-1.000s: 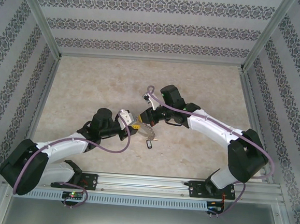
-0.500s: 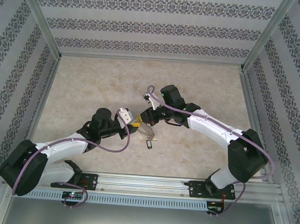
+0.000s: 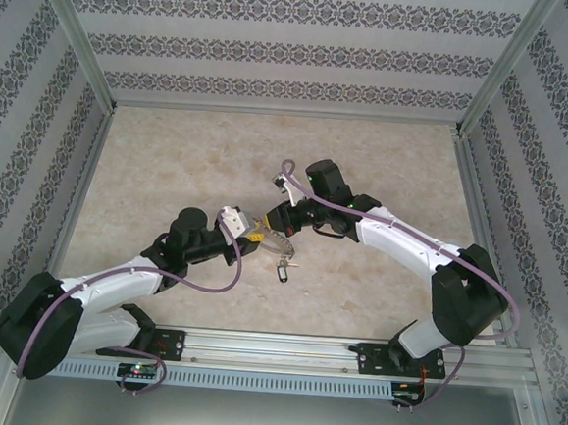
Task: Put the keys on the keyring
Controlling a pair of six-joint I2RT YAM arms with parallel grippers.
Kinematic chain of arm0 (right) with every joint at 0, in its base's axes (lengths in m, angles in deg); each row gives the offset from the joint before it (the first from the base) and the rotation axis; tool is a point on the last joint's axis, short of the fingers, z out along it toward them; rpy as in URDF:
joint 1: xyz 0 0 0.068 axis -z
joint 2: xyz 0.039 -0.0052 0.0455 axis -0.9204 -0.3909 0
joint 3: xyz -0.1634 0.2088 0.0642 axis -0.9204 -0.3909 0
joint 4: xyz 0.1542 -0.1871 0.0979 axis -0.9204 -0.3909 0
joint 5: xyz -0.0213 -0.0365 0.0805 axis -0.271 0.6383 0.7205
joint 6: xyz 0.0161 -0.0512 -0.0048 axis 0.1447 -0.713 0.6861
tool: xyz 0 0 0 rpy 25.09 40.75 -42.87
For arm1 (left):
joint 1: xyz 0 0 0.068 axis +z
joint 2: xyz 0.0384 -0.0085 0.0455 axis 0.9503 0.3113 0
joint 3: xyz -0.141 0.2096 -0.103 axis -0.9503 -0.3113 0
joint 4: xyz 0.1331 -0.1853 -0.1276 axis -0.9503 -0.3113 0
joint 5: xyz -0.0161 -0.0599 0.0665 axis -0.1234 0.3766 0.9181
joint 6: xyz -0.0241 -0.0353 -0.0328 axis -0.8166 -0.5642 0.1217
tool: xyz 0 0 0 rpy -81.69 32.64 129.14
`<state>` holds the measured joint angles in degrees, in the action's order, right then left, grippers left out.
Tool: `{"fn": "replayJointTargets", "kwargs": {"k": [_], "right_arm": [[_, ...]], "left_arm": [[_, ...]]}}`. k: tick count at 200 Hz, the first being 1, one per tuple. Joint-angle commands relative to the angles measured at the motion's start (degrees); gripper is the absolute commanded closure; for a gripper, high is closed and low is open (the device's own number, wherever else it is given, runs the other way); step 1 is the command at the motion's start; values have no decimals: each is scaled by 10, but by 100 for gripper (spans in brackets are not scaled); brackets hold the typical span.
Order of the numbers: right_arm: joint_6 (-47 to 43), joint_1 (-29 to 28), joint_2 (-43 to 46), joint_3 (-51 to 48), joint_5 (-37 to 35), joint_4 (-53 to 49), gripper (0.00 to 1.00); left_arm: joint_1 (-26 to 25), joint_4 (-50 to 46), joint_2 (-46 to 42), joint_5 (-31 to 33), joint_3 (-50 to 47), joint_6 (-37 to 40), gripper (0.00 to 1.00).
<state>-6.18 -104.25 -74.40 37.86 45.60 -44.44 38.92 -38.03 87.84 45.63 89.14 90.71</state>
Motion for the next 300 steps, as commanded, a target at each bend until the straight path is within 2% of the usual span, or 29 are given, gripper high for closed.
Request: {"fn": "replayJointTargets", "kwargs": {"k": [1,119,165,246,300], "right_arm": [[7,2,2,-1,4,24,100],[7,2,7,-12,7,26,100],[7,0,7,-12,13,27,100],[4,-1,10,-14,23,21,100],[0,-2,7,-11,25,16,100]], "left_arm": [[-12,33,6,-6,3,-9,71],[-21,89,42,55,8,-27,70],[-20,86,45,54,9,-29,70],[-20,48,35,80,7,-10,79],[-20,45,33,91,10,-6,80]]}}
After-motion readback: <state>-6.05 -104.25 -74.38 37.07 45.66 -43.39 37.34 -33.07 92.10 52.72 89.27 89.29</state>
